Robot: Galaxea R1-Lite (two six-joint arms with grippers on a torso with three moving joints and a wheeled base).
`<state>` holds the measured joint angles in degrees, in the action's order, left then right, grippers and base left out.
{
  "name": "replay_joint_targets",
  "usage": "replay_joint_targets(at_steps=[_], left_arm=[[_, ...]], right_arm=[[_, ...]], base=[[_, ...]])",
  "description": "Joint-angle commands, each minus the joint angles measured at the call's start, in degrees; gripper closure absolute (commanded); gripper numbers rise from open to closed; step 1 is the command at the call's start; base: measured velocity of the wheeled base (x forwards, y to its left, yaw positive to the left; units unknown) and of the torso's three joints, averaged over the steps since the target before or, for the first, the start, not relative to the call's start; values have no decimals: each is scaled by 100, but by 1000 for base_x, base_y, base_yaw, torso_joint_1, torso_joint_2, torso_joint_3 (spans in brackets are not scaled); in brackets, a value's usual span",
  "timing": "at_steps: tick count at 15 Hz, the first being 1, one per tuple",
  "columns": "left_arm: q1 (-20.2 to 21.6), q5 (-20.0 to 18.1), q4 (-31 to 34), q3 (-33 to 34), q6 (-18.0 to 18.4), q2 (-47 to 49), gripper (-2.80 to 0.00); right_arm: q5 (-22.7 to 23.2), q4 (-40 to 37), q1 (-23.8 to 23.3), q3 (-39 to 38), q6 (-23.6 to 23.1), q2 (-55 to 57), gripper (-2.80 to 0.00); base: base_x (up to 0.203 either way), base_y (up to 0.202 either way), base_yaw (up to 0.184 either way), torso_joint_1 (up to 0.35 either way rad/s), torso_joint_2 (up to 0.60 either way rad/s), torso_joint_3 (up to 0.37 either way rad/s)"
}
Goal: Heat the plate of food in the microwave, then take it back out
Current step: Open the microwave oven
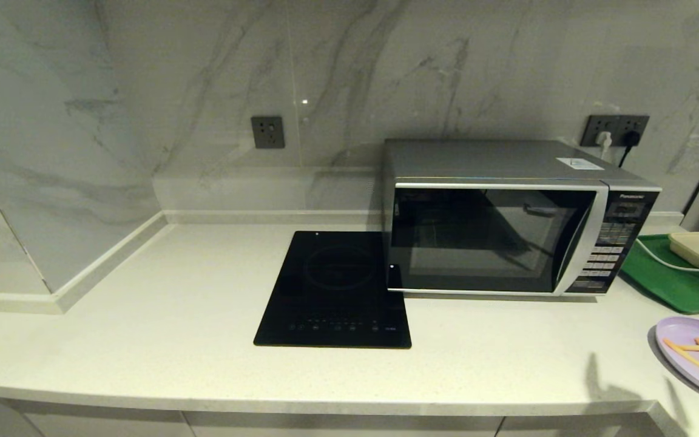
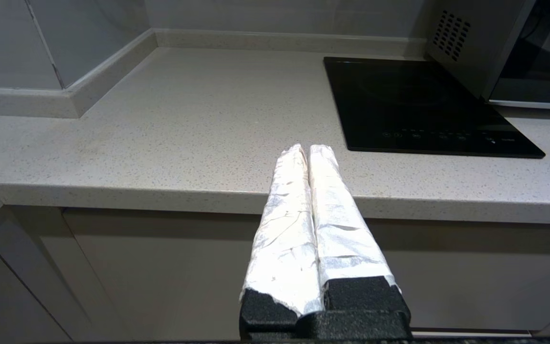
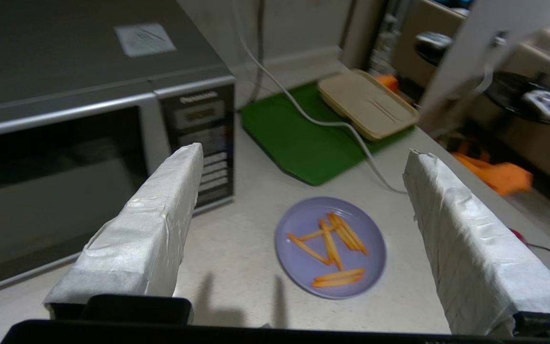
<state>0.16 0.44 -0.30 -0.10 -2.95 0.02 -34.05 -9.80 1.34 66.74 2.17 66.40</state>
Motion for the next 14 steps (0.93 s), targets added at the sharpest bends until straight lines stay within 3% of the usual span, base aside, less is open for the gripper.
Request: replay_joint_targets(at_steps=[1, 4, 6, 8, 11, 14], left_arm=[[2, 0, -5, 1, -4, -2, 0], [2, 0, -5, 1, -10, -2, 0], [2, 0, -5, 1, -12, -2, 0], [2, 0, -5, 1, -12, -2, 0], [2, 1, -5, 1, -5, -2, 0], [2, 0, -5, 1, -12, -2, 0]], right_arm=[[-1208, 1, 459, 363, -4, 1455, -280], [-2008, -22, 606, 422, 2, 2059, -280], [-2055, -10, 607, 224, 57, 2309, -280], [-2067, -25, 676, 170, 635, 2717, -280], [-2063, -30, 1291, 203, 1619, 3294, -280], [-2108, -39, 1533, 288, 2502, 3787, -280]], base=[[0, 0, 0, 0, 0, 0], [0, 0, 0, 0, 0, 0], [0, 0, 0, 0, 0, 0], [0, 0, 0, 0, 0, 0], [0, 0, 0, 0, 0, 0], [0, 0, 0, 0, 0, 0]])
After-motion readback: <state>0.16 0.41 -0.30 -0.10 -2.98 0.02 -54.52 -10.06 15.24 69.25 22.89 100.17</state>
